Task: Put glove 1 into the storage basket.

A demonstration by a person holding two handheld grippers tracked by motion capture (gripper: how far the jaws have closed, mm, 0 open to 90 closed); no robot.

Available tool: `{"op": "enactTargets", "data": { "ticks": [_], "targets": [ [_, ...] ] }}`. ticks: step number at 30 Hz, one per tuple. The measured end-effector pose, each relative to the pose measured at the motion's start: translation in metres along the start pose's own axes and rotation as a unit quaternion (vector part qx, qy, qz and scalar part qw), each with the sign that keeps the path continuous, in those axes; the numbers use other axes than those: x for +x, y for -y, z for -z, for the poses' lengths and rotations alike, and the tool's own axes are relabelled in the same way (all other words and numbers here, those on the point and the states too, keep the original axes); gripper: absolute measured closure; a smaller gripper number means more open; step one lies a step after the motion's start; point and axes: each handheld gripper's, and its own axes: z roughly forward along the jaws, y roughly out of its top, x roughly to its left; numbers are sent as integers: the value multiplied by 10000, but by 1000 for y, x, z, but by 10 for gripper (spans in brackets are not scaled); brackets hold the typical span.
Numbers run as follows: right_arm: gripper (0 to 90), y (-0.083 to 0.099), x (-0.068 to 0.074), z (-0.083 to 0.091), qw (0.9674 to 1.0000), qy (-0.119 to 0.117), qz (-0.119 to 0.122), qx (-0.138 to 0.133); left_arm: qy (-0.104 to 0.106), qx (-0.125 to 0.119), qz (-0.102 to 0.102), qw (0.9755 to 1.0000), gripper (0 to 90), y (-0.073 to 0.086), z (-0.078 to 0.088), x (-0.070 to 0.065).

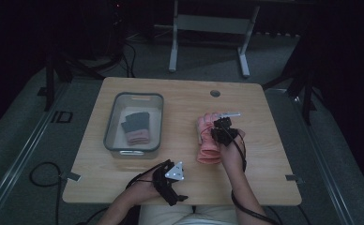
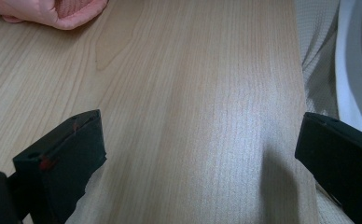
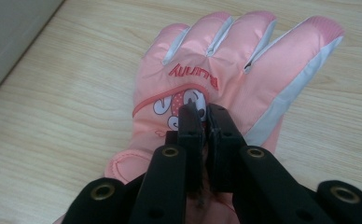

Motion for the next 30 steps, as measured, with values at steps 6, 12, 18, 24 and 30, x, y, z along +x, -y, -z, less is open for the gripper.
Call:
{"op": "enactTargets", "data": {
  "ticks": [6, 12, 18, 24, 30],
  "targets": [
    [850, 1, -10, 5, 9984, -462, 222, 233, 21, 31, 7, 10000, 12, 0, -1, 0],
    [786, 3, -19, 4, 9968, -754, 190, 211, 10, 8, 47, 10000, 11, 0, -1, 0],
    [695, -2, -16, 11, 9962, -846, 207, 9, 17, -8, 71, 10000, 12, 0, 0, 1],
    [594, -7, -17, 29, 9952, -878, 329, -284, 23, -13, 106, 9999, 12, -1, -1, 1],
    [392, -7, -26, 39, 9945, -958, 143, -407, -40, -42, 140, 9999, 12, -1, 0, 2]
  ]
}}
